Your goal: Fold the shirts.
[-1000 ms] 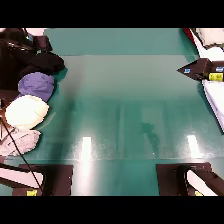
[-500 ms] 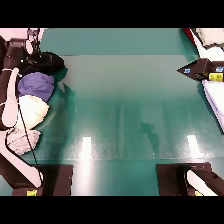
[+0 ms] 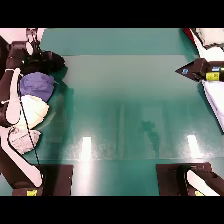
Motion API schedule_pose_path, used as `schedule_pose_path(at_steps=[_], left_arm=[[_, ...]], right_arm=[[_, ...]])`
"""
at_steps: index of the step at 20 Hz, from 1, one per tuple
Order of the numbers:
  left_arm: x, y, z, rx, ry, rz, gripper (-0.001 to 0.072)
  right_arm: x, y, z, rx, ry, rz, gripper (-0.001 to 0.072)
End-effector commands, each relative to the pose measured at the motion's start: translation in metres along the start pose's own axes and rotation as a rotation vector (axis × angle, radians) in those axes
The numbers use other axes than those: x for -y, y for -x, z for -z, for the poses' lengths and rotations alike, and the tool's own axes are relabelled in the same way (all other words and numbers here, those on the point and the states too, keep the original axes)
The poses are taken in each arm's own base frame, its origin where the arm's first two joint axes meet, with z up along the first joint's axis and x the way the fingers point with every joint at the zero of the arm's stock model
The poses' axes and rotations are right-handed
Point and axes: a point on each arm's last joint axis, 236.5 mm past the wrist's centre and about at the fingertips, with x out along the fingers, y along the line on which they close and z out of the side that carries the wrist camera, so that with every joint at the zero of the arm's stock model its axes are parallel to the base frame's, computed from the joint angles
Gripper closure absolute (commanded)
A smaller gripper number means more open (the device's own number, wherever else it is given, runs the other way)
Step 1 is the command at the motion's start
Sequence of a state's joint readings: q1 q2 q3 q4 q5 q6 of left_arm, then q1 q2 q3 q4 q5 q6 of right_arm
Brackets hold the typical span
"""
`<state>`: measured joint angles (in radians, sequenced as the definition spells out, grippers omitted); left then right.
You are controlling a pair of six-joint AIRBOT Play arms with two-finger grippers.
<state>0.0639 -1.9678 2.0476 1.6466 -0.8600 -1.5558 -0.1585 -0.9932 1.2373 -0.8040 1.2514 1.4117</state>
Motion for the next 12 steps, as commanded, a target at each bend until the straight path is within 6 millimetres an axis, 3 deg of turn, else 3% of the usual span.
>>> schedule_pose_path(at_steps=[1, 3, 6, 9, 11, 12], left_arm=[[0.04, 0.062, -0.058, 0.138, -0.023, 0.139, 0.0683], [0.077, 0.136, -0.102, 0.286, -0.079, 0.241, 0.0683], [0.144, 0.268, -0.133, 0.457, -0.176, 0.47, 0.0683], [0.192, 0.406, -0.137, 0.634, -0.271, 0.663, 0.0683], [0.212, 0.477, -0.124, 0.711, -0.329, 0.759, 0.0682], [0.219, 0.502, -0.116, 0.727, -0.342, 0.8, 0.0682]], right_arm=[[0.002, -0.003, -0.006, 0.02, -0.009, 0.001, 0.0692], [-0.01, 0.01, -0.027, 0.131, 0.006, -0.014, 0.0692], [-0.027, 0.044, -0.054, 0.314, 0.054, -0.003, 0.0692], [-0.038, 0.079, -0.063, 0.422, 0.085, 0.013, 0.0691], [-0.04, 0.102, -0.064, 0.476, 0.096, 0.035, 0.0692], [-0.04, 0.112, -0.065, 0.503, 0.099, 0.048, 0.0692]])
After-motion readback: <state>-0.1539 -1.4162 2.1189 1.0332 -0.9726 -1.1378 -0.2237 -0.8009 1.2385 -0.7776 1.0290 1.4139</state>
